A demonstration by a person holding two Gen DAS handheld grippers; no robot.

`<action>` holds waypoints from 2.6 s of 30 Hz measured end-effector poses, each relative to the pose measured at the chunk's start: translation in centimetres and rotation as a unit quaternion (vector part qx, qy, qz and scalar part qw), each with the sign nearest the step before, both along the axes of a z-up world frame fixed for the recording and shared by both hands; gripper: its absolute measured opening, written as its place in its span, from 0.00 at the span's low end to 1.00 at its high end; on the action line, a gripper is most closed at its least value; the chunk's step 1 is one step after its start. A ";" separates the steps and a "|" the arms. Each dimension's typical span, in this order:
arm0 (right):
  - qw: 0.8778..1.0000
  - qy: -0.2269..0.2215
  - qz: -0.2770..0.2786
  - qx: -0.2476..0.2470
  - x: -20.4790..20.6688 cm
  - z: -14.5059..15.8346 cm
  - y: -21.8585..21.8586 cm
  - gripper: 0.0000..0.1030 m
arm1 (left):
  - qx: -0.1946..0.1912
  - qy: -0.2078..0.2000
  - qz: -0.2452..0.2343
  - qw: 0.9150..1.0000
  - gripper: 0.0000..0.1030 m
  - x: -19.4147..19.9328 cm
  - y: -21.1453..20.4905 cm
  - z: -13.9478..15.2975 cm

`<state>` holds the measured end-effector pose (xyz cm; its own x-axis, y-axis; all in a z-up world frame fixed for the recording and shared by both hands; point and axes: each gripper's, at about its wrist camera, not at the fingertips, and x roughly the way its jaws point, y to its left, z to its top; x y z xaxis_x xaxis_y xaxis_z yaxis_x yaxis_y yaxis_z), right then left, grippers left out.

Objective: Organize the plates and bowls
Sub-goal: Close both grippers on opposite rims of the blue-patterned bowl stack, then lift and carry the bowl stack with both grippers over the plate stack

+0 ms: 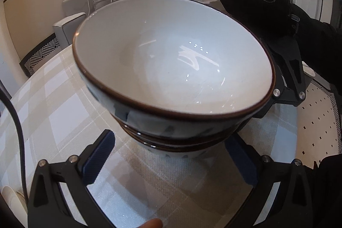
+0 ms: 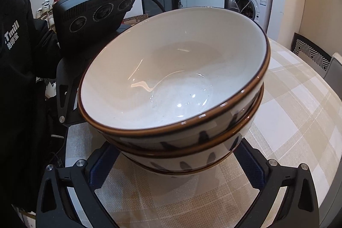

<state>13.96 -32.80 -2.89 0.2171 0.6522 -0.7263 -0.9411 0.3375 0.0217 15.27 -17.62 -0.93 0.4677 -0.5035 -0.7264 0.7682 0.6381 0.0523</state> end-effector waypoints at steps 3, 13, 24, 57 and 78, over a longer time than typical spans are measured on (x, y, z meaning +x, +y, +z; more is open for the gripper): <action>1.000 -0.001 0.003 -0.001 0.0 0.1 0.0 1.00 | 0.009 -0.024 -0.008 1.000 1.00 -0.4 -0.3 0.2; 1.000 0.014 0.006 0.016 0.2 0.5 -0.8 1.00 | 0.019 -0.044 -0.020 0.999 1.00 -0.4 -0.6 0.5; 0.999 0.039 -0.009 0.035 0.3 0.7 -1.4 1.00 | 0.009 -0.046 -0.026 0.999 1.00 -0.7 -0.7 0.9; 0.998 0.034 -0.021 0.043 -0.5 1.1 -0.4 1.00 | 0.014 -0.059 -0.024 0.998 1.00 -1.3 -0.5 1.2; 0.999 0.004 0.007 0.039 -2.5 4.8 5.0 1.00 | 0.002 -0.083 0.004 0.997 1.00 -5.0 4.9 4.2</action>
